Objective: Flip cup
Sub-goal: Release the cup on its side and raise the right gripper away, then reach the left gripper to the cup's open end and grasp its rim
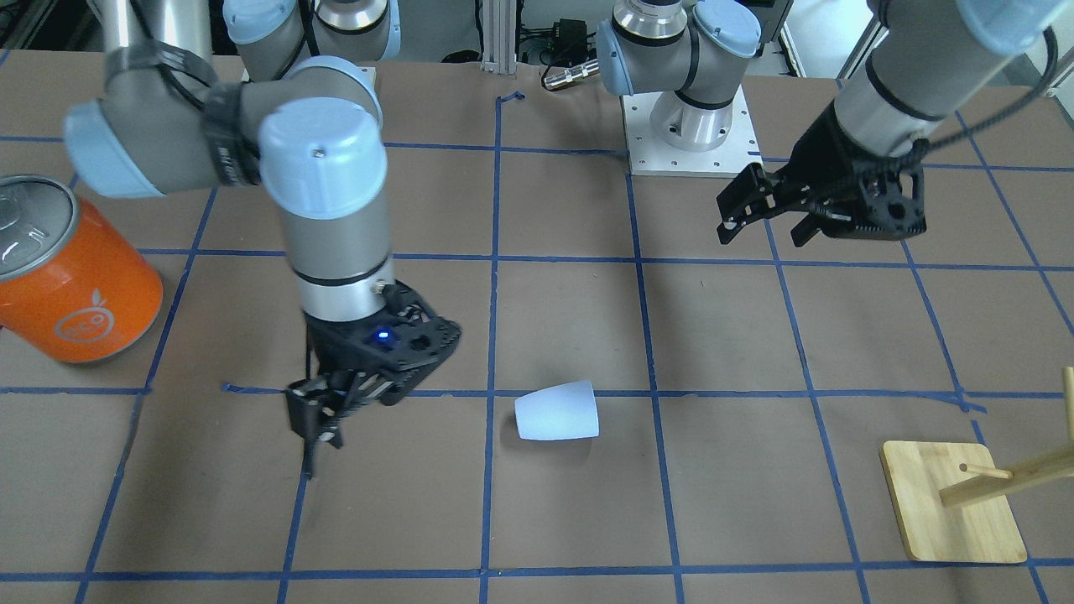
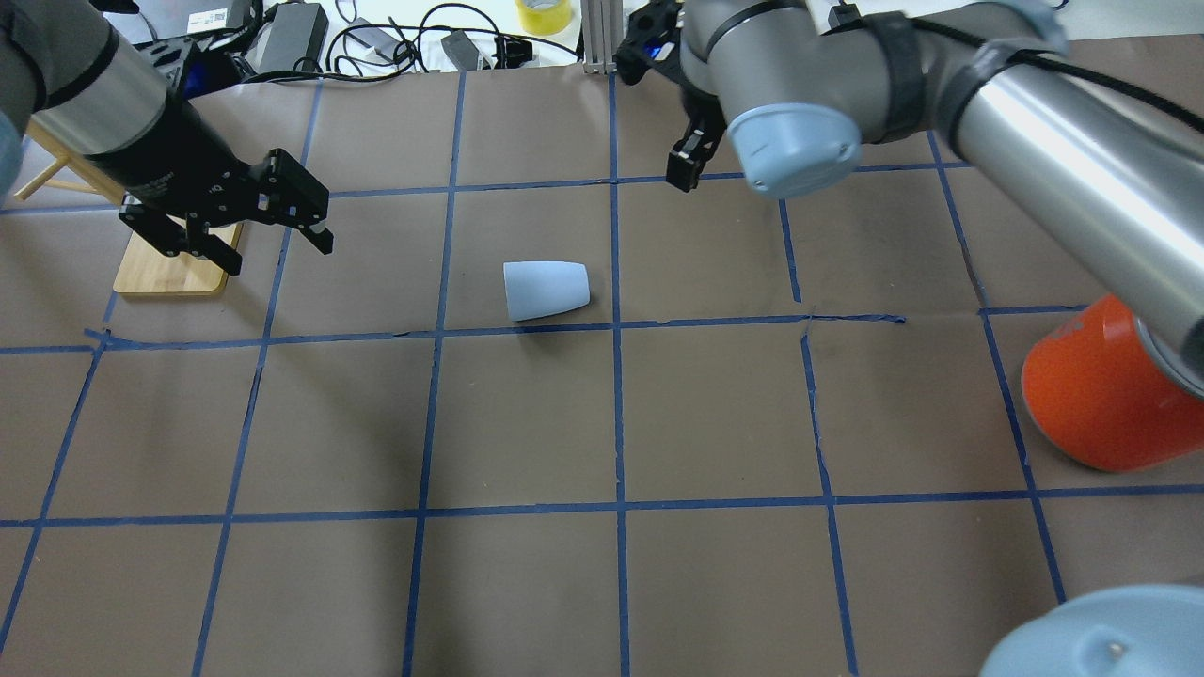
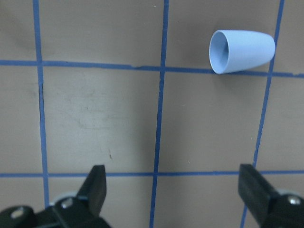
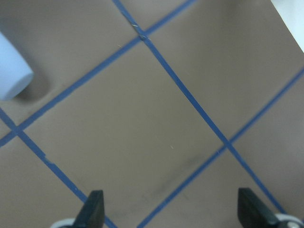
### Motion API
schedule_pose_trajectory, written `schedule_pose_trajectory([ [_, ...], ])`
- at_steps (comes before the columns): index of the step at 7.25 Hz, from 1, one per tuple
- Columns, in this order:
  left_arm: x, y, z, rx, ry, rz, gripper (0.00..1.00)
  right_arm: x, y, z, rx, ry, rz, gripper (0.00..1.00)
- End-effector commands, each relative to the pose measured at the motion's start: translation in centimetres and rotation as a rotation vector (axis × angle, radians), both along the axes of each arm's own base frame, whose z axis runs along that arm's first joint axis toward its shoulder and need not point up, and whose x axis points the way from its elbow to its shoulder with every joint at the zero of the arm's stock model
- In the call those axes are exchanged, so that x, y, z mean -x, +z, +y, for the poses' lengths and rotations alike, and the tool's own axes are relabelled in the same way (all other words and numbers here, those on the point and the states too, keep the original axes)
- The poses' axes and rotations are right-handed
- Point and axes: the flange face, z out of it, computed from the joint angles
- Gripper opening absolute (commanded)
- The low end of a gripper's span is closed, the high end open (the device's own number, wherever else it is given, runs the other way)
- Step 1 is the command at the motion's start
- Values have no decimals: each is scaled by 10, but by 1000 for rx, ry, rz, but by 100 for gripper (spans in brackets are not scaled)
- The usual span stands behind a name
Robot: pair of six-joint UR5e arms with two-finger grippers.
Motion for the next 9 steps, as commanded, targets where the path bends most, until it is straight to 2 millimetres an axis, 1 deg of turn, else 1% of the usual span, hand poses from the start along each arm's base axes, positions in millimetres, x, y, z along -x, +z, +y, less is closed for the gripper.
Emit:
schedule_pose_trajectory([
  [1, -5, -78, -29, -107, 15, 178, 100, 68, 56, 30, -54, -482, -74, 100],
  [2, -6, -109, -52, -67, -3, 226, 100, 82, 70, 51, -128, -532, -55, 100],
  [3, -4, -139, -73, -25, 5, 284, 100, 98, 86, 70, -166, -633, -55, 100],
  [4, -1, -164, -90, 10, 18, 360, 98, 99, 100, 87, -160, -736, -70, 100],
  [5, 9, -185, -101, 18, 46, 503, 98, 95, 104, 92, -169, -814, -104, 100],
  [6, 16, -205, -109, 27, 70, 606, 98, 94, 96, 92, -206, -834, -111, 100],
  [7, 20, -224, -113, 7, 100, 685, 97, 92, 92, 88, -215, -832, -130, 100],
  [8, 24, -241, -117, 0, 115, 734, 97, 89, 89, 89, -241, -830, -156, 100],
  [9, 34, -255, -119, -12, 152, 847, 88, 88, 89, 88, -239, -824, -165, 100],
])
